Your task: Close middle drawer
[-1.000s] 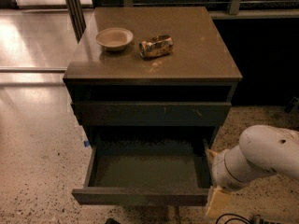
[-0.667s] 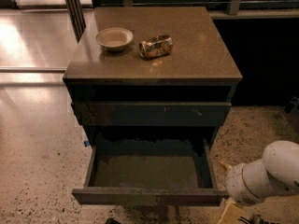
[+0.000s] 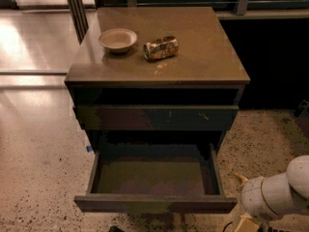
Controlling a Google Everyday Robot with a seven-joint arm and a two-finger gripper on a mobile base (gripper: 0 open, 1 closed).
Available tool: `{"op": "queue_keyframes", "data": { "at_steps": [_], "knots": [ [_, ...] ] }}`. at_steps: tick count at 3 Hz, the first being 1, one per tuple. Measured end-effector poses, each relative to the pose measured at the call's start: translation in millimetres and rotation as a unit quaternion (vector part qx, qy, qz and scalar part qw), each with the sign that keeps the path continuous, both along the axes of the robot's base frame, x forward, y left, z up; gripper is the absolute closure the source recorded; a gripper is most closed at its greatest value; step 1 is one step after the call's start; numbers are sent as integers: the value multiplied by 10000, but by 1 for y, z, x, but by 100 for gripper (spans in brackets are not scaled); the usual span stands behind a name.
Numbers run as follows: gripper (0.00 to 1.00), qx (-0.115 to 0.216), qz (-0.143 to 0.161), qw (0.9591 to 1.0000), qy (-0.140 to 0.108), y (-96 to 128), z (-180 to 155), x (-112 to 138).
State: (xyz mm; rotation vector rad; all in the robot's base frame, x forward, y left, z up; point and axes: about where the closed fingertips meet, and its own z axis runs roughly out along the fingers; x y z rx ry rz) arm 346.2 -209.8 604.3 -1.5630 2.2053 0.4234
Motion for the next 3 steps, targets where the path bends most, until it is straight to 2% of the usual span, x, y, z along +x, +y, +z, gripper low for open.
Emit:
{"op": "queue_keyframes", "data": {
  "at_steps": [1,2,3],
  "knots": [
    [15,0,0,10000,0,0,0,0],
    [46,-4,-22,10000,-6,-1,-1,0],
    [70,-16,-109,9999,-30,-3,-4,-2]
  ]
}}
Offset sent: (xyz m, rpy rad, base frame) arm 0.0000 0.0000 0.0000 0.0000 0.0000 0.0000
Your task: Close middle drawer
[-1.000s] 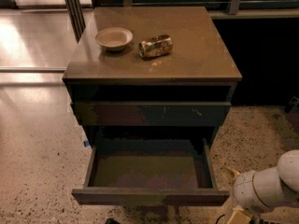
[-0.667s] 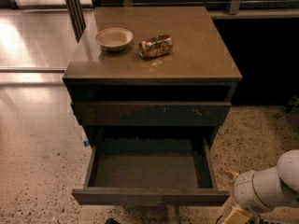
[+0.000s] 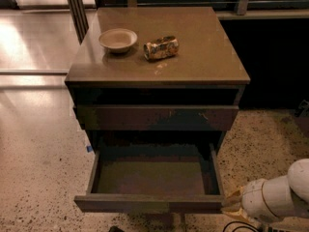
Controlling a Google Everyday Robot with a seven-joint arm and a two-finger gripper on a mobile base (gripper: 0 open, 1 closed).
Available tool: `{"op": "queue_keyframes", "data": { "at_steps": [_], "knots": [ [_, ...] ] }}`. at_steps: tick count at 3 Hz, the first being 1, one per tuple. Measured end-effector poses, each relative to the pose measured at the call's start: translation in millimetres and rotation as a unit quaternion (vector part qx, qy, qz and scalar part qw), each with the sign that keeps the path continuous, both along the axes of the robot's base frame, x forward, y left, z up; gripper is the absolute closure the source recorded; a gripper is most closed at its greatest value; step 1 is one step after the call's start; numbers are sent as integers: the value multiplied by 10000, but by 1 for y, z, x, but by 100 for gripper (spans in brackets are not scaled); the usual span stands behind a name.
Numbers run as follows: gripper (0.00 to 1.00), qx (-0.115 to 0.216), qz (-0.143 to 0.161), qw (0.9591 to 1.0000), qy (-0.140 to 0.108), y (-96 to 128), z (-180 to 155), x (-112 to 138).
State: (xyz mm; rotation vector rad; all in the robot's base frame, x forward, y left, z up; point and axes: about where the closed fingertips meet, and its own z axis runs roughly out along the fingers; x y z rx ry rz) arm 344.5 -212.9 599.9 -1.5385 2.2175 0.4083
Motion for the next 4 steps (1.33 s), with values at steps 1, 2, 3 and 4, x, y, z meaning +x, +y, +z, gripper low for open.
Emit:
{"op": "queue_keyframes", "data": {
  "at_steps": [1,2,3,4],
  "knots": [
    [93,157,-77,9998,-86,7,-31,-9],
    [100,232,66,9997,-57,20,-60,-15],
    [100,232,66,9997,-57,20,-60,-15],
    [100,225,-33,9997,-12,27,-79,-17]
  ]
}}
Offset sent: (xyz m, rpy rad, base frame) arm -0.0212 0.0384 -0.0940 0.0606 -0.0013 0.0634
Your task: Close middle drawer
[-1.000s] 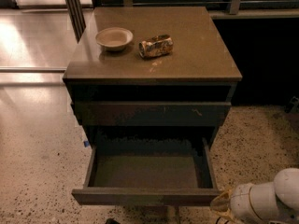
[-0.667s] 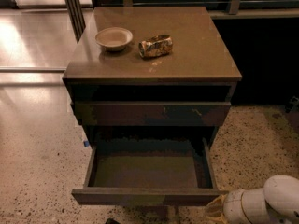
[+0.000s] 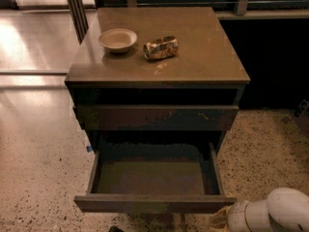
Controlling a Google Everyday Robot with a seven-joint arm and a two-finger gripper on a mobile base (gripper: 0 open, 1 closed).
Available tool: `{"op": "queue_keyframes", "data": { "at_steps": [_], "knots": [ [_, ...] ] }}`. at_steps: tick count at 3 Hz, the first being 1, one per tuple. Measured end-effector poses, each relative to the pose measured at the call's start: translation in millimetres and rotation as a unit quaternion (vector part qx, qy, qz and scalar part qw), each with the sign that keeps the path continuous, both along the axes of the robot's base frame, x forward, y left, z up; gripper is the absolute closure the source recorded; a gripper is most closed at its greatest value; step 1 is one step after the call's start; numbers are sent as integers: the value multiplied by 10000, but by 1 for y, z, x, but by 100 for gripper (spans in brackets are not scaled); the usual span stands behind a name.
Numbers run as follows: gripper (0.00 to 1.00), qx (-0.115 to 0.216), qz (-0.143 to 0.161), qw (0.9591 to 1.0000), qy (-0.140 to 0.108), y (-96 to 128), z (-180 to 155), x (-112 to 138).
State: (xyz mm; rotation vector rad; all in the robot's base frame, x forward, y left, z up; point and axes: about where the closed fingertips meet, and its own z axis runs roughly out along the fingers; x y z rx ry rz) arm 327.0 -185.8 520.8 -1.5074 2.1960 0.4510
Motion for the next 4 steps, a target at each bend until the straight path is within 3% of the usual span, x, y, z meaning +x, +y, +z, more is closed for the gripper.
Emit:
{"op": "queue_keyframes", "data": {
  "at_steps": [2,4],
  "knots": [
    [100,373,-424,9982,194,46,-93,-16],
    [100,383,-525,9977,185,49,-108,-18]
  ]
}}
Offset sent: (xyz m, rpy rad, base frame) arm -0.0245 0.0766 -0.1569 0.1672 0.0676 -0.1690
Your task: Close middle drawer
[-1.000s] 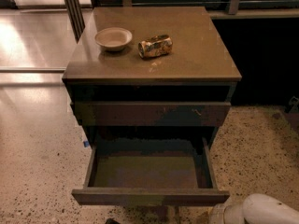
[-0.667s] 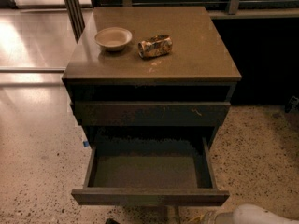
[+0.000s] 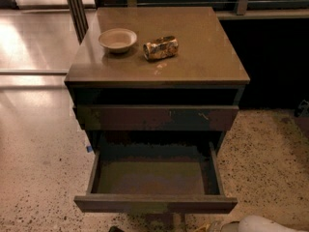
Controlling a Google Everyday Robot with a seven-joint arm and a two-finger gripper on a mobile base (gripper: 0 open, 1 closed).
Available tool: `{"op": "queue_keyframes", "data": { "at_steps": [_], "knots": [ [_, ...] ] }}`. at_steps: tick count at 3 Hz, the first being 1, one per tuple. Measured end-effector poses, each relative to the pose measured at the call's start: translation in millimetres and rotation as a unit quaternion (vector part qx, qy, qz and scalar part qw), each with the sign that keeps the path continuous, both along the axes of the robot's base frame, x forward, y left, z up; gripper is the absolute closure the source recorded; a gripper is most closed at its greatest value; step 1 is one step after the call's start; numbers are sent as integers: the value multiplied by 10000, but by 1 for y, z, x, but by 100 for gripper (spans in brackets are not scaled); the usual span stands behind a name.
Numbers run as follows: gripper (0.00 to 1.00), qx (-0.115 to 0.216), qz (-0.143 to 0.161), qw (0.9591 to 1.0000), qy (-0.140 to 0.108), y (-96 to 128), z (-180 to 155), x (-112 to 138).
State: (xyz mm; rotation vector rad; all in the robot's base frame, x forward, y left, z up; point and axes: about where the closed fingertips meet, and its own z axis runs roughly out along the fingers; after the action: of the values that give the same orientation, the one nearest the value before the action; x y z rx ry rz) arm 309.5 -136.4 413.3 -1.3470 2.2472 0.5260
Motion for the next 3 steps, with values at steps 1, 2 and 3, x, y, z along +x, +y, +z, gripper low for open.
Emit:
{"op": "queue_keyframes", "data": {
  "at_steps": [1,2,3],
  "knots": [
    [100,-22,-30,9997,-247,4,-6,26],
    [100,15,-50,9989,-466,11,-12,64],
    [100,50,-76,9978,-649,16,-15,95]
  ]
}}
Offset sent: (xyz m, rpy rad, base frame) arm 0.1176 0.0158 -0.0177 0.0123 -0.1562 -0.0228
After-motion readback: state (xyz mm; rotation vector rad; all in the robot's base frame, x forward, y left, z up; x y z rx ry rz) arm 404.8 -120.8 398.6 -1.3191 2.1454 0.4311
